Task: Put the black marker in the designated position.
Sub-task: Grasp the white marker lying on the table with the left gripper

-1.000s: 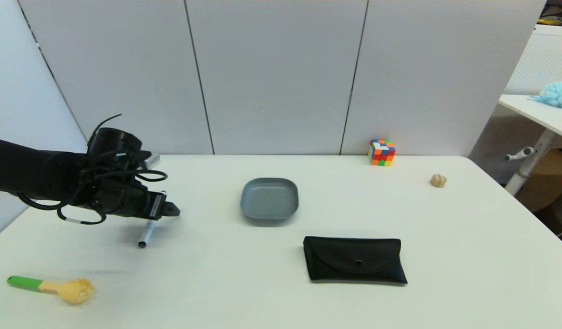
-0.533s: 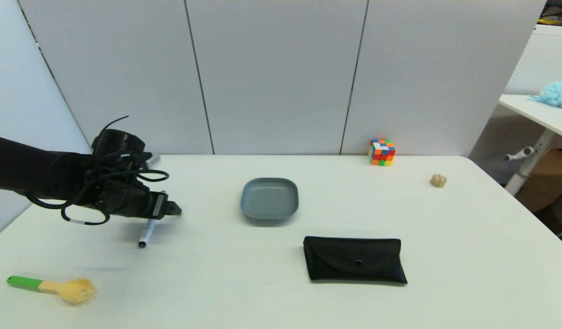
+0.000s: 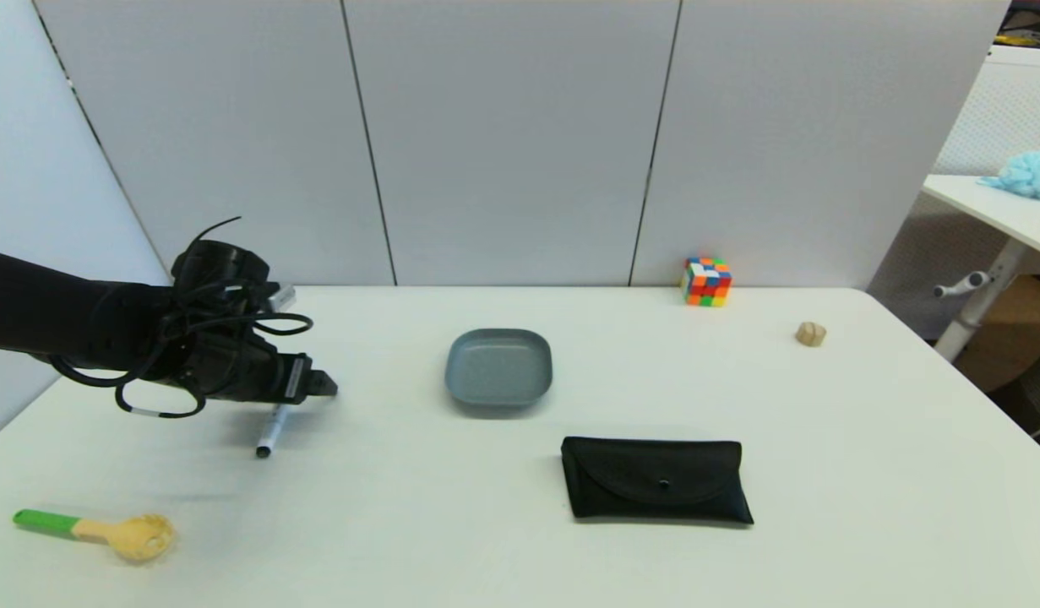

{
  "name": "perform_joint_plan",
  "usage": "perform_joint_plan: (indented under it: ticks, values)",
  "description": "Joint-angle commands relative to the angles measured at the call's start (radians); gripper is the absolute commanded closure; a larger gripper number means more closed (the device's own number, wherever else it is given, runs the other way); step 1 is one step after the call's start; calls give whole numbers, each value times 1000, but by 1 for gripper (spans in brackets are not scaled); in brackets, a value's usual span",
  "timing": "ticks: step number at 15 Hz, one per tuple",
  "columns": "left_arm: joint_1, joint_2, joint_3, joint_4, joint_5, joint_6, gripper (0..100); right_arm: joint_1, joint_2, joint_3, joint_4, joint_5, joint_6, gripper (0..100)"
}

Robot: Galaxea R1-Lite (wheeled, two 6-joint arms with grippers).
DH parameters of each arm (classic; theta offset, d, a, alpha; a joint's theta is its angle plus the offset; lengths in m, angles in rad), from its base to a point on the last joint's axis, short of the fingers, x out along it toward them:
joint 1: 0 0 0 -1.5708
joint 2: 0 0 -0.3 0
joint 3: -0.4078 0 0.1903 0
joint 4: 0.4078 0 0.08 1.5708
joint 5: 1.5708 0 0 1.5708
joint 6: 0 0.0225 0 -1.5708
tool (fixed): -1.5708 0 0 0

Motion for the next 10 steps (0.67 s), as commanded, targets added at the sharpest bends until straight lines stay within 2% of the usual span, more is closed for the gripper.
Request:
perform_joint_plan:
  ticks: [1, 10]
  values:
    - [1, -10, 0, 1, 1, -14, 0, 0, 1, 0, 0, 1, -1, 0]
    - [0, -11, 5, -22, 1, -49, 0, 0, 1, 0, 0, 1, -1, 0]
